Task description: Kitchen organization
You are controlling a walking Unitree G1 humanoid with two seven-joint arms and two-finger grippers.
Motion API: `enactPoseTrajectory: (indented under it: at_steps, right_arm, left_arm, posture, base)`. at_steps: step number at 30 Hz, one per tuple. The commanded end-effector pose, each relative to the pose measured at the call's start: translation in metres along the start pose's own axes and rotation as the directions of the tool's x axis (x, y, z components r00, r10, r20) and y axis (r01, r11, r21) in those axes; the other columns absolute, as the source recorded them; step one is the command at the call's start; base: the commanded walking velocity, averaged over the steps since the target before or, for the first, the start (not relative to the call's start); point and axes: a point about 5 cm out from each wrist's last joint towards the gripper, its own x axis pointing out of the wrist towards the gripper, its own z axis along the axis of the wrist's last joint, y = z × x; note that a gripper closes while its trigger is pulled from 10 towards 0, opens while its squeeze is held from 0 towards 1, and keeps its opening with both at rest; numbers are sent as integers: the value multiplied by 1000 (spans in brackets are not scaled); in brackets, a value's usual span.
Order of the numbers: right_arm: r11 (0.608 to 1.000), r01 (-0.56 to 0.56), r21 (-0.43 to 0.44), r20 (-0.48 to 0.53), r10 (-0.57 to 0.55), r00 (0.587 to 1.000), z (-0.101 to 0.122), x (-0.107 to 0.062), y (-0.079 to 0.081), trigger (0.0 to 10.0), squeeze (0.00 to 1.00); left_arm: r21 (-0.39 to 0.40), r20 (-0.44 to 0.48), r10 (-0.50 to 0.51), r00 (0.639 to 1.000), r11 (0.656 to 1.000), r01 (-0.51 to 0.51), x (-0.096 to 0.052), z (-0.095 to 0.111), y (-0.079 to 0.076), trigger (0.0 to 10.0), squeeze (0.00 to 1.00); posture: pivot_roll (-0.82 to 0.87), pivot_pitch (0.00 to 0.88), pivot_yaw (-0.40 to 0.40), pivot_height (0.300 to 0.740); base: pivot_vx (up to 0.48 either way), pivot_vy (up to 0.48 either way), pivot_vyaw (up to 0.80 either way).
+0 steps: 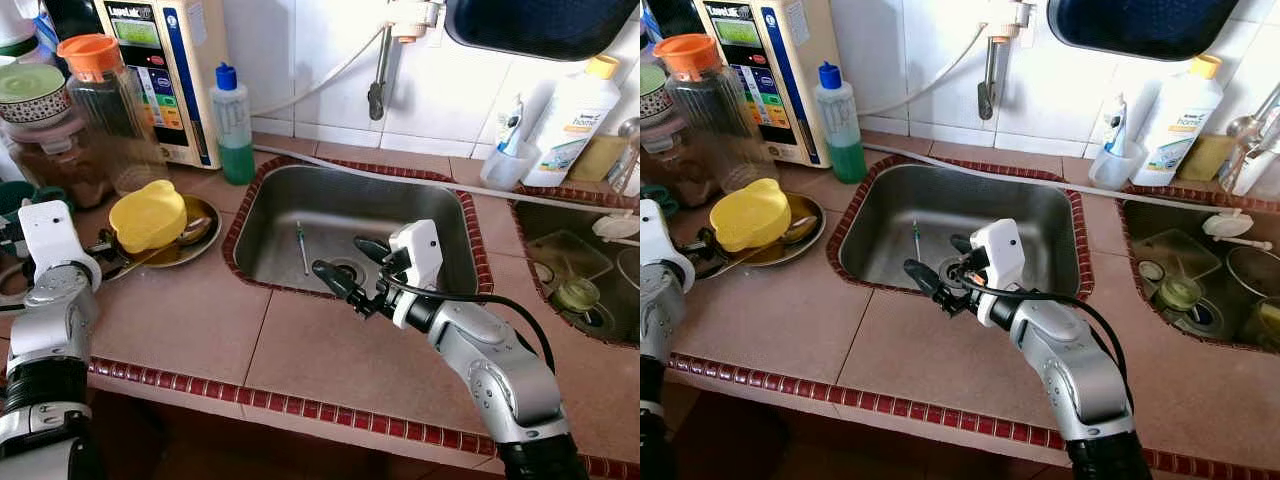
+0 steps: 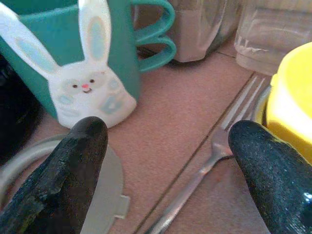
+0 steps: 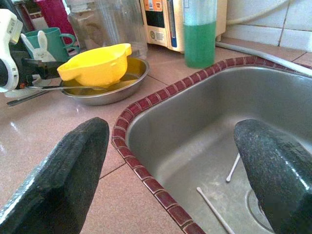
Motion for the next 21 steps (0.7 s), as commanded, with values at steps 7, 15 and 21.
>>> enactPoseTrajectory:
  at_steps: [7, 15, 21]
  right_arm:
    - [1000, 17, -14, 26, -17, 1000, 6, 2, -4, 10000, 0]
    - [1000, 25, -14, 35, -25, 999, 7, 4, -5, 10000, 0]
    - [1000, 24, -14, 37, -23, 999, 7, 5, -5, 10000, 0]
  left_arm:
    - [105, 55, 16, 998, 994, -22, -2, 14, 4, 10000, 0]
    - [53, 144, -2, 990, 999, -5, -20, 23, -9, 10000, 0]
    - [5, 160, 33, 987, 999, -34, -34, 18, -12, 10000, 0]
  posture:
    - [85, 37, 12, 740]
    - [97, 36, 15, 740]
    - [101, 35, 13, 740]
  base:
    - [0, 0, 0]
    - [0, 0, 0]
    - [0, 0, 0]
